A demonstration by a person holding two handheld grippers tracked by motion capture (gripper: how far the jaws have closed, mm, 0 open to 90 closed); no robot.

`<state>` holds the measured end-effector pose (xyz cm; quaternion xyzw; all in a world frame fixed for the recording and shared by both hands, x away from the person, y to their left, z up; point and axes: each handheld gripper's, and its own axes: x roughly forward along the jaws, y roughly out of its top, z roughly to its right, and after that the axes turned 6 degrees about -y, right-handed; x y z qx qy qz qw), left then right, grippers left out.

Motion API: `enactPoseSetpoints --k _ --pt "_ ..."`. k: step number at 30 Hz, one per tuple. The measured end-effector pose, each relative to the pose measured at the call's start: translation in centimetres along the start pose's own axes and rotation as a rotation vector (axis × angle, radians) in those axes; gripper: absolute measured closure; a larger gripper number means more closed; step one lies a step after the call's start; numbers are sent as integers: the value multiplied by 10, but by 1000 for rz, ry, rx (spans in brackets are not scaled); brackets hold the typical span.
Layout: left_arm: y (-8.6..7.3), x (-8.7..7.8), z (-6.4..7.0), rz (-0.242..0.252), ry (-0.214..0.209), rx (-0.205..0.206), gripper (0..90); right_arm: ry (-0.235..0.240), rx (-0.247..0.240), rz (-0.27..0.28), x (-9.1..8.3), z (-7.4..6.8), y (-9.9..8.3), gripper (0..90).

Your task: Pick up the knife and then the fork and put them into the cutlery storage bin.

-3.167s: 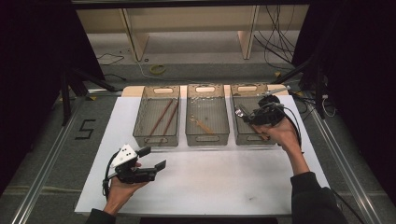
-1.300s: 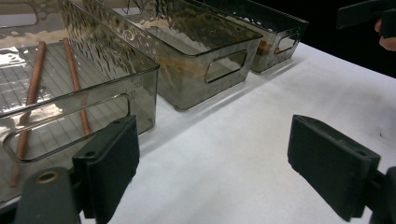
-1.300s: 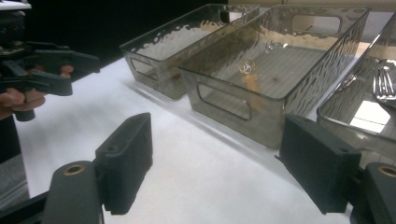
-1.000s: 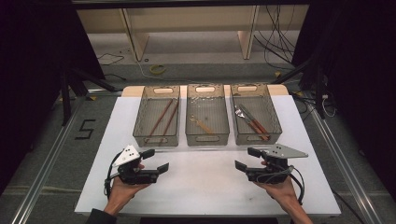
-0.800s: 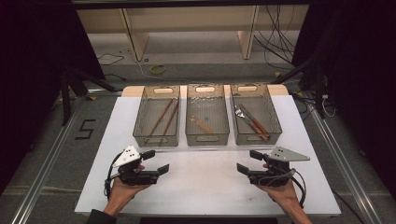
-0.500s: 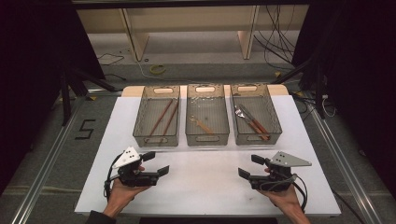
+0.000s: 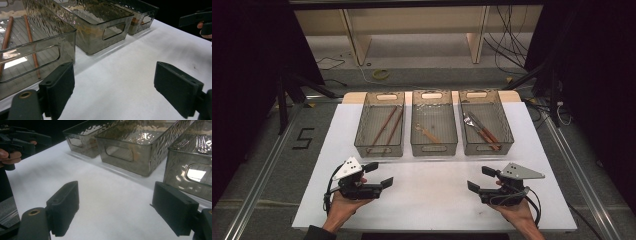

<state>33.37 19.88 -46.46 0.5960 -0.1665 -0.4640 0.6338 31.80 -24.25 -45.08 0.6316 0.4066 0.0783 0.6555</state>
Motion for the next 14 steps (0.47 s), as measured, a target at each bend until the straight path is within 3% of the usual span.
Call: enactPoseSetpoints --k 14 --pt "0 1 0 0 2 -2 162 -10 6 -11 2 4 -1 224"
